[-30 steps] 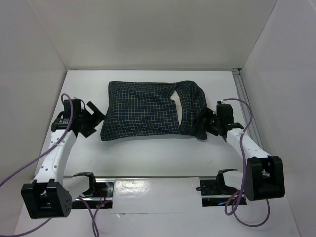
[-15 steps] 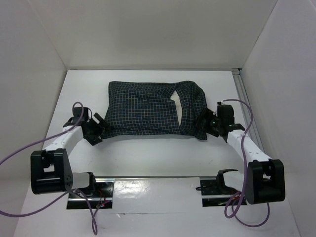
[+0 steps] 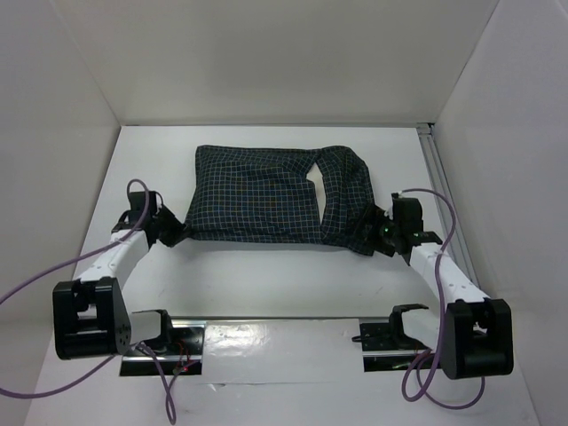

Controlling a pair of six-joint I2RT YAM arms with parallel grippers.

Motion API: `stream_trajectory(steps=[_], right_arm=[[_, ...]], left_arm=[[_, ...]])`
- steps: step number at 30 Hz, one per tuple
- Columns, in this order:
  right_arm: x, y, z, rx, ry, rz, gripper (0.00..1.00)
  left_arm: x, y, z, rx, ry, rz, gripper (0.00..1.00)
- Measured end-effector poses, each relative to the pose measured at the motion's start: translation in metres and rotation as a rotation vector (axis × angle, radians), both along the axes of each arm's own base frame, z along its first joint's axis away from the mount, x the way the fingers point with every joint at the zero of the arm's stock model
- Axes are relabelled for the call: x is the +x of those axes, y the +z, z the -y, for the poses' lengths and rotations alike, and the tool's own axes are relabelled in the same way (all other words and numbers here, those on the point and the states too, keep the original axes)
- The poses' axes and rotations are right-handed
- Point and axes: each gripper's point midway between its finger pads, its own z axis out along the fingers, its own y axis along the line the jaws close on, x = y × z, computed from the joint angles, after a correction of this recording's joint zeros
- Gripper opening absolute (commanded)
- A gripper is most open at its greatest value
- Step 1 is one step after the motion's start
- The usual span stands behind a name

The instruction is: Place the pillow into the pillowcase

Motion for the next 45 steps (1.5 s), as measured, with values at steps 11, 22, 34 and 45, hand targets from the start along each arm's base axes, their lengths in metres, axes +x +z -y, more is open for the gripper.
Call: stream_trajectory(steps=[11,22,34,45], right_arm=[[-0.023,-0.025,0.01,-0.034,-0.044,-0.057,0.96],[-0.019,-0.035,0.008,-0.038,0.0,-0.046,0.88],[-0.004,-0.041,-0.013,0.014,0.102,0.039,0.43],[0.022,0.026,-0.008,-0.037,0.033,0.126,0.0]], left_arm=[[-0.001,0.024,0.002,0.014,-0.007,0.073,0.0],[0.021,0.047,-0.017,0.061,0.052,0.083,0.0],[0.041,0.046,-0.037,0.072,0.102,0.05,0.0],[0.066,0.102,-0.024,0.002,0.031,0.142,0.0]])
